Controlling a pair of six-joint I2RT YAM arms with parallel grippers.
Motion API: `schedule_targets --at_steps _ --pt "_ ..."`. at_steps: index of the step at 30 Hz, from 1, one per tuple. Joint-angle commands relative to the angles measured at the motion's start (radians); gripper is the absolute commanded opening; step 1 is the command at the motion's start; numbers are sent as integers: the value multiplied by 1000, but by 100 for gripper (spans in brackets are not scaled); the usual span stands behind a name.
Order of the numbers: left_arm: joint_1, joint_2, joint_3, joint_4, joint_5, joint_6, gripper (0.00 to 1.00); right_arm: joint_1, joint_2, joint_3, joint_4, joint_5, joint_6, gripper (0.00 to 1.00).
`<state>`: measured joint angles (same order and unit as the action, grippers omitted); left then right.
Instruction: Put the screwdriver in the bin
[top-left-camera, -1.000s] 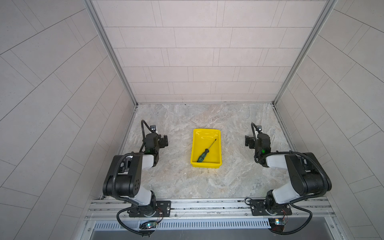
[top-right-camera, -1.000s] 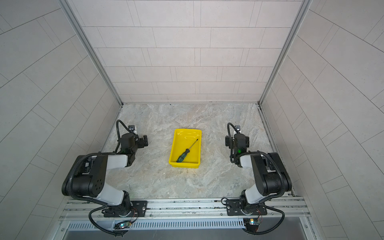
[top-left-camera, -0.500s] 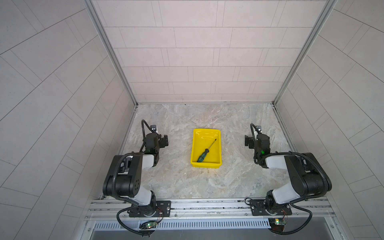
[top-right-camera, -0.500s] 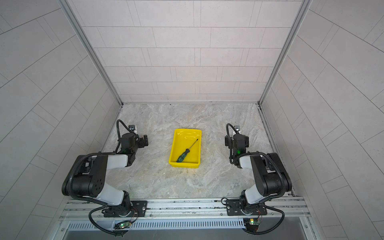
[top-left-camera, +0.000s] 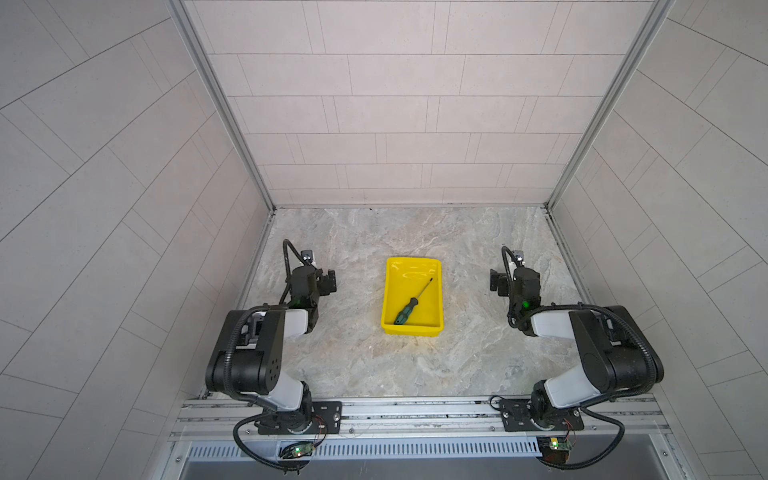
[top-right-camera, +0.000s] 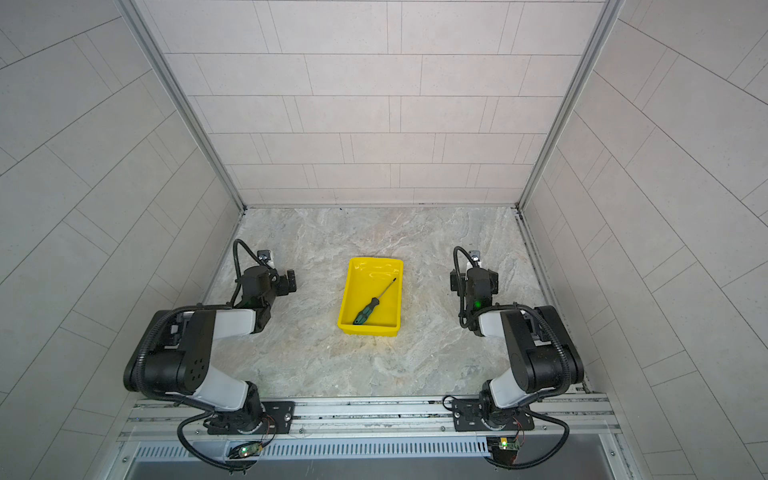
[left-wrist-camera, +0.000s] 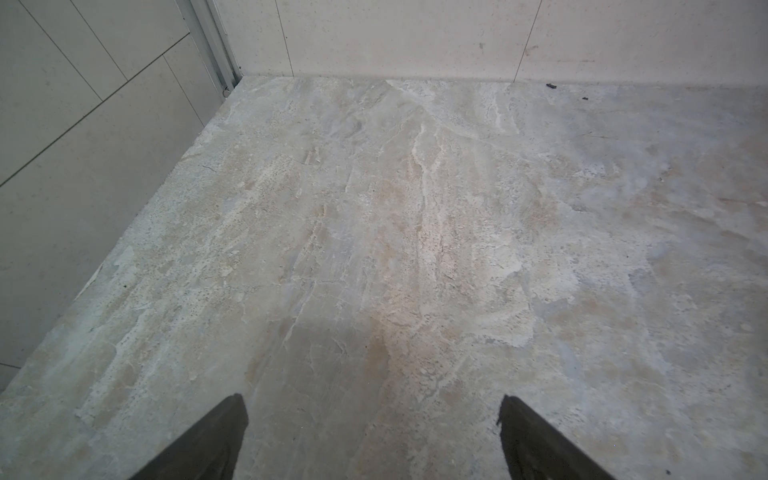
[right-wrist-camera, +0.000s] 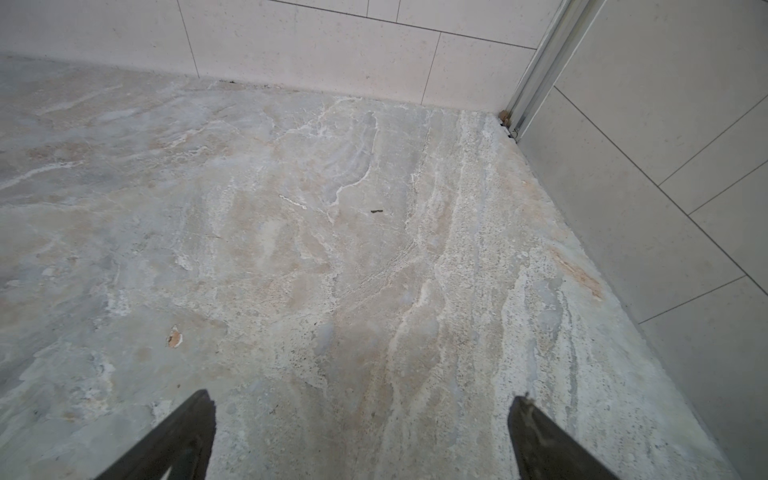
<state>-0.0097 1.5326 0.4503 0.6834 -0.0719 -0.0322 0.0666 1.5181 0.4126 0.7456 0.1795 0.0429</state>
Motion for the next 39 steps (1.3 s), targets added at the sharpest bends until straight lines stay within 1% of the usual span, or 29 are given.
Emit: schedule_targets --at_steps 1,2,3,5,6,9,11,14,16,18,22,26,39 --pt "-6 0 13 11 -7 12 100 4 -29 -20 30 2 -16 100" --pt "-6 0 13 10 -7 12 100 3 -29 -24 36 13 -12 100" --pt "-6 0 13 10 -8 12 100 3 -32 -28 44 51 3 100" --pt "-5 -2 13 11 -6 13 100 -7 -29 -51 82 162 74 100" --pt "-5 -2 13 11 -7 14 100 -8 -35 -51 73 205 93 100" --pt "-9 -4 10 16 -7 16 100 -5 -27 -30 46 205 85 100" --pt "-9 -5 8 16 -7 16 100 7 -12 9 -6 168 45 100" --pt "-9 -5 8 16 -8 15 100 26 -9 6 2 139 13 100" --pt "-9 -5 8 16 -9 15 100 26 -14 -4 12 70 -20 100" --pt "-9 -5 8 16 -8 15 100 27 -23 -25 44 48 -30 100" --pt "-8 -8 4 21 1 19 100 27 -21 -24 44 46 -28 100" --pt "-10 -9 2 24 1 20 100 25 -10 6 5 78 -12 100" --pt "-10 -6 5 20 0 20 100 24 -4 12 -6 73 -13 100"
